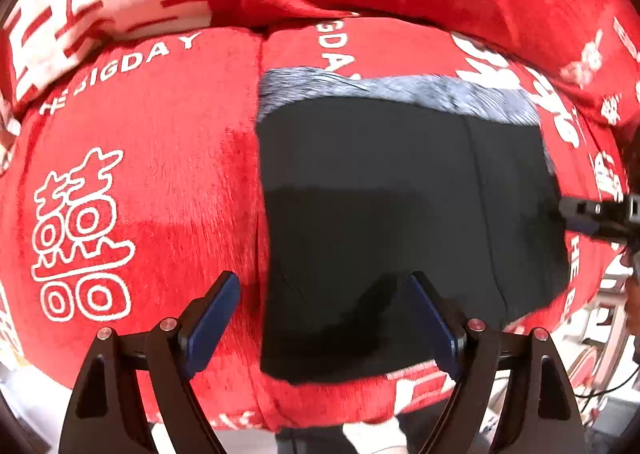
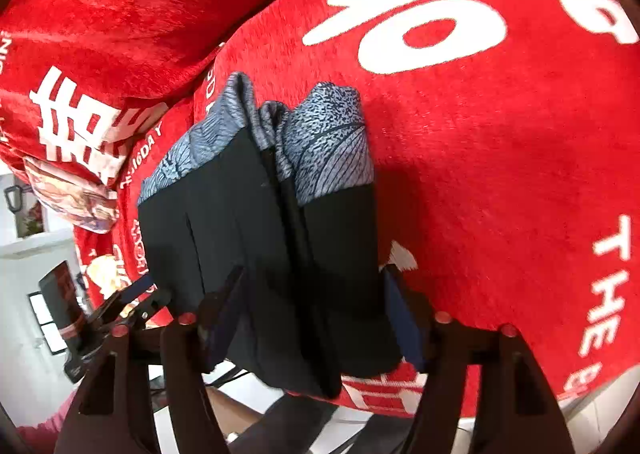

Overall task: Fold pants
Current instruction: 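Open both grippers and pull them back from the folded trousers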

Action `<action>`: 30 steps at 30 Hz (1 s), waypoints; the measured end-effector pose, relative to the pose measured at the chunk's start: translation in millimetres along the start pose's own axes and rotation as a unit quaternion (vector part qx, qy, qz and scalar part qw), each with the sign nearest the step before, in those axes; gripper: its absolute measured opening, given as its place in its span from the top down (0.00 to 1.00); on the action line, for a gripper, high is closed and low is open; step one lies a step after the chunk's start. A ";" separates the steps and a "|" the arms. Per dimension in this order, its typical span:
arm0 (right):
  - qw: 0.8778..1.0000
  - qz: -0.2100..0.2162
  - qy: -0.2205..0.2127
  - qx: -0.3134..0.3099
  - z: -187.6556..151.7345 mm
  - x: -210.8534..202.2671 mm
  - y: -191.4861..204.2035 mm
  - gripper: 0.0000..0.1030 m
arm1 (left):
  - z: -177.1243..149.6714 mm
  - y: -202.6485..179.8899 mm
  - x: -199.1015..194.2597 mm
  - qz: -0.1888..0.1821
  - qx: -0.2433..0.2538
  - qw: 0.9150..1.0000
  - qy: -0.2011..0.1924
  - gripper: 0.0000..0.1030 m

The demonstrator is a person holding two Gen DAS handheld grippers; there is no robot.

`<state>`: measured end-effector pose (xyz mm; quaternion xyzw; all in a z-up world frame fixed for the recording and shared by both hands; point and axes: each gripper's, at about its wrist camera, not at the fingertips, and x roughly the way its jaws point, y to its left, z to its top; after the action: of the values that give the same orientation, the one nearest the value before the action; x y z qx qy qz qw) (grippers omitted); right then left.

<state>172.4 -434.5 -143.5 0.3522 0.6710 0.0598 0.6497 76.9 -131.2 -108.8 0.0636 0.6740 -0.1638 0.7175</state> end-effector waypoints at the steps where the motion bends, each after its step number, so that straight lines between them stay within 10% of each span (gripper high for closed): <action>1: 1.000 -0.011 -0.002 -0.002 -3.8 -4.8 3.5 0.26 | -2.9 -3.6 -4.1 0.003 0.003 1.000 0.002 0.16; 30: 0.989 -0.129 -0.060 -0.045 -77.7 -79.2 104.2 0.00 | -13.6 -58.5 -82.7 0.062 0.031 0.998 0.008 0.00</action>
<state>135.2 -371.2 -10.2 0.2359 0.6673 -0.0154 0.7063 42.2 -169.5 -20.6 0.1286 0.6694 -0.1398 0.7182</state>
